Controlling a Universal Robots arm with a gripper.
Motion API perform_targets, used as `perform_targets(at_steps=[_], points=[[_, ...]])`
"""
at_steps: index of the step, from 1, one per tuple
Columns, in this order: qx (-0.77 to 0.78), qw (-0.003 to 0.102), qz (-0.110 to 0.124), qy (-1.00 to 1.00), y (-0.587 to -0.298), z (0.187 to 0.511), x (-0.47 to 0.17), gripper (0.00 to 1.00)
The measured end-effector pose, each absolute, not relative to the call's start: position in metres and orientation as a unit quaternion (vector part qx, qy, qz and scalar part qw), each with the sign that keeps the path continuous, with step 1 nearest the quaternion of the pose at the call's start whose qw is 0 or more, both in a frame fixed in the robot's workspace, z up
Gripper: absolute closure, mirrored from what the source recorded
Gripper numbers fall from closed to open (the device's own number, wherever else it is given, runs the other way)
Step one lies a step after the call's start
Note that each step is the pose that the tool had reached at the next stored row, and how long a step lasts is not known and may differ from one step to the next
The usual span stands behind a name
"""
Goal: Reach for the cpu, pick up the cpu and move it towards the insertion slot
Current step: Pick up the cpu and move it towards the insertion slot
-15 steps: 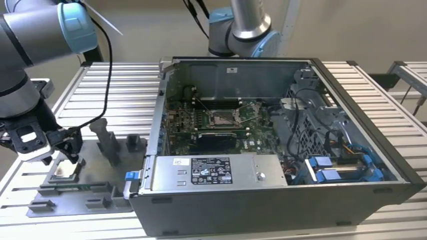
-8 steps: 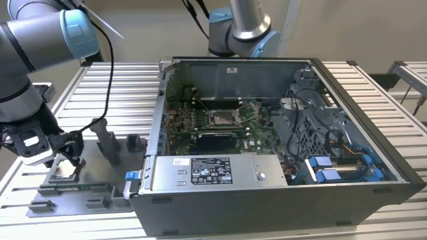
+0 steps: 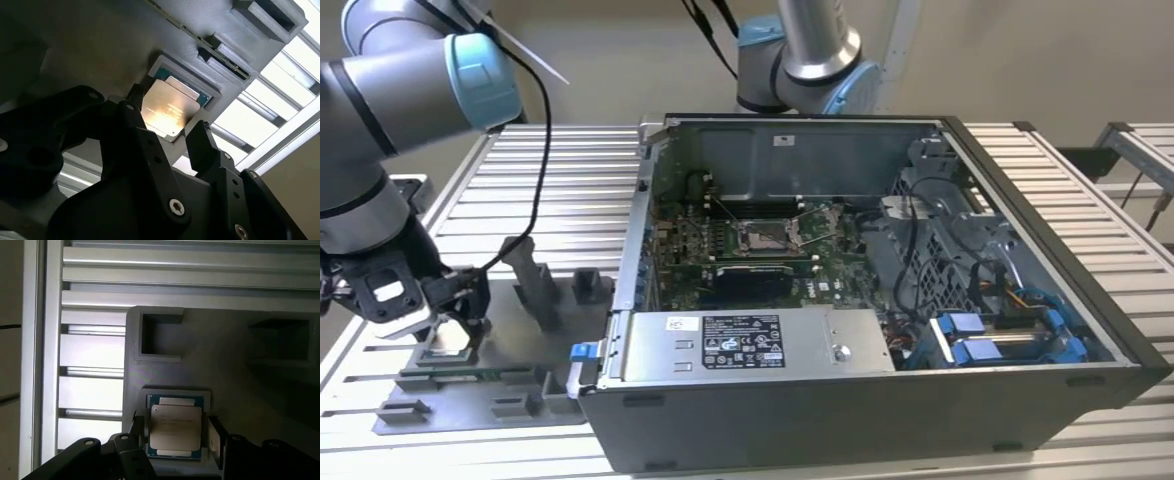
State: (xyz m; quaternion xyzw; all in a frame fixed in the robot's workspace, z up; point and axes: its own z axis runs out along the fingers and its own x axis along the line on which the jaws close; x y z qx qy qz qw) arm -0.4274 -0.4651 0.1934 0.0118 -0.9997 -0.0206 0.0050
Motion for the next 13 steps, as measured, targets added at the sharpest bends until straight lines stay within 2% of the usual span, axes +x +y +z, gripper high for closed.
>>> perform_targets(at_steps=[13], points=[[0.012,0.005,-0.021,-1.0,-0.4657,0.1852,-0.4273,0.0]])
